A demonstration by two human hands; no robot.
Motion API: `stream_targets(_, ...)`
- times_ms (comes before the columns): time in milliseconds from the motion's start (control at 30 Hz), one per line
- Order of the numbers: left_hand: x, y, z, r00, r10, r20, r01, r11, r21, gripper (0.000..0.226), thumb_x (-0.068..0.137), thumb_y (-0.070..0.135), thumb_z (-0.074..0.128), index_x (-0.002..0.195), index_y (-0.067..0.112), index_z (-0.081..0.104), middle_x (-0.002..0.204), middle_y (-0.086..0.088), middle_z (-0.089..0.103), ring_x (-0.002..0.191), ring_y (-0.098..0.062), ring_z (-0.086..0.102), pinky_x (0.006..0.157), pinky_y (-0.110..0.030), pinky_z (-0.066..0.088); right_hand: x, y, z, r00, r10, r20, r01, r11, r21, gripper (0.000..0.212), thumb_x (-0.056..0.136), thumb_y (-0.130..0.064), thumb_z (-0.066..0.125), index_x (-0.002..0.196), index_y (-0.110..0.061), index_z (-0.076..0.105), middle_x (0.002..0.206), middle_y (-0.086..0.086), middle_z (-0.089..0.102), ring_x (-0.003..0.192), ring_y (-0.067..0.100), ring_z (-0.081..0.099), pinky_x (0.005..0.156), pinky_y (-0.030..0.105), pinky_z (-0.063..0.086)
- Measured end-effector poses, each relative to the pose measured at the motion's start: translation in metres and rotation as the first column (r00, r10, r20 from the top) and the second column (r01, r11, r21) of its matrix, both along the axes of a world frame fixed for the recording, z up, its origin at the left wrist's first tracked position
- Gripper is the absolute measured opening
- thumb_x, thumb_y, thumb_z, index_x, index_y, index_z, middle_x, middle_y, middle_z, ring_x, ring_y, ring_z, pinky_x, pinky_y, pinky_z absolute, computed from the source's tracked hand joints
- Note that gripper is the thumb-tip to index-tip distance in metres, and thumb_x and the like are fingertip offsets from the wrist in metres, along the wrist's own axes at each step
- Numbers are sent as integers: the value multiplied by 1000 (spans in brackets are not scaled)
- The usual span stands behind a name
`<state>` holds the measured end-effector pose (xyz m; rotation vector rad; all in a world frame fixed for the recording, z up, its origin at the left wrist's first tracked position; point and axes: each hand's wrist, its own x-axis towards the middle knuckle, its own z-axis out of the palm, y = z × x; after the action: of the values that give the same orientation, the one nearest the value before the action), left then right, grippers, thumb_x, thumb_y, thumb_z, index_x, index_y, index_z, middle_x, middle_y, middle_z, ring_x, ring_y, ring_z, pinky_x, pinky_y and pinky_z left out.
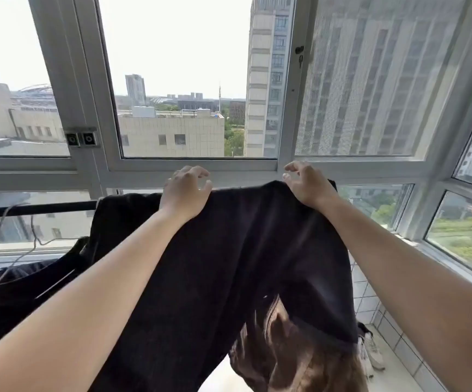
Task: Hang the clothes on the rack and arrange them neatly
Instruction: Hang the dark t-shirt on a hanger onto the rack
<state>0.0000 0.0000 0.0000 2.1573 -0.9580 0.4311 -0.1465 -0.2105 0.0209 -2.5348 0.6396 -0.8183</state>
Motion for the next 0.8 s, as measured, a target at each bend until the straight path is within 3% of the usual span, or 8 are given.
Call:
stream_targets(133, 27, -19, 8, 988, -26, -154, 72, 952, 298, 38, 95, 44, 37, 121, 25, 58, 124, 1, 62, 110, -21, 56, 90, -38, 46, 29, -20, 15, 993, -97, -66, 101, 993, 68, 36, 94, -23, 49, 125, -5, 55, 131, 13, 57, 121, 27, 52, 98, 30, 38)
stream_targets(200, 37, -31, 6, 983, -44, -177, 127, 863, 490, 51, 97, 49, 24, 126, 23, 57, 134, -3, 57, 119, -26, 53, 96, -40, 42, 46, -29, 18, 962, -135, -238, 154, 986, 64, 34, 92, -25, 50, 118, -7, 60, 126, 12, 61, 115, 28, 56, 97, 35, 41)
stream_targets(267, 50, -40, 7, 980, -56, -191, 155, 815, 558, 57, 97, 48, 16, 127, 22, 57, 138, -5, 54, 122, -28, 50, 101, -44, 38, 61, -33, 21, 908, -117, -403, 158, 985, 70, 32, 90, -25, 51, 111, -6, 67, 117, 11, 66, 108, 28, 60, 92, 36, 46)
stream_targets(367, 67, -52, 9, 954, -92, -286, 244, 794, 557, 56, 97, 48, 21, 120, 18, 62, 132, -5, 58, 117, -26, 53, 100, -41, 39, 79, -38, 20, 817, -76, -571, 151, 985, 86, 36, 90, -32, 51, 108, -5, 68, 114, 9, 66, 102, 28, 62, 90, 36, 47)
stream_targets(467, 78, -59, 9, 918, -141, -370, 332, 785, 524, 48, 95, 44, 31, 98, 13, 68, 111, -4, 65, 101, -24, 60, 92, -39, 44, 87, -40, 22, 635, -36, -772, 182, 978, 104, 28, 92, -31, 47, 98, -9, 64, 100, 8, 65, 89, 27, 63, 85, 35, 50)
stream_targets(600, 93, -66, 6, 896, -164, -414, 355, 824, 442, 38, 89, 42, 45, 87, 12, 68, 98, -4, 68, 95, -23, 62, 88, -39, 46, 94, -46, 28, 464, 127, -877, 205, 947, 246, 28, 96, -24, 43, 85, -9, 65, 84, 7, 66, 75, 22, 63, 78, 32, 50)
stream_targets(700, 95, -68, 4, 901, -173, -399, 347, 839, 419, 35, 87, 42, 48, 88, 14, 68, 96, -3, 69, 94, -23, 62, 89, -41, 48, 96, -52, 26, 475, 144, -868, 199, 943, 266, 26, 95, -23, 47, 80, -12, 65, 83, 5, 66, 73, 20, 63, 76, 30, 51)
stream_targets(800, 95, -67, 0, 917, -177, -356, 319, 863, 391, 34, 86, 42, 48, 89, 16, 68, 98, -3, 69, 94, -24, 62, 88, -42, 49, 96, -57, 22, 599, 102, -794, 109, 972, 207, 21, 91, -19, 54, 74, -13, 65, 78, 2, 65, 67, 16, 61, 64, 27, 52)
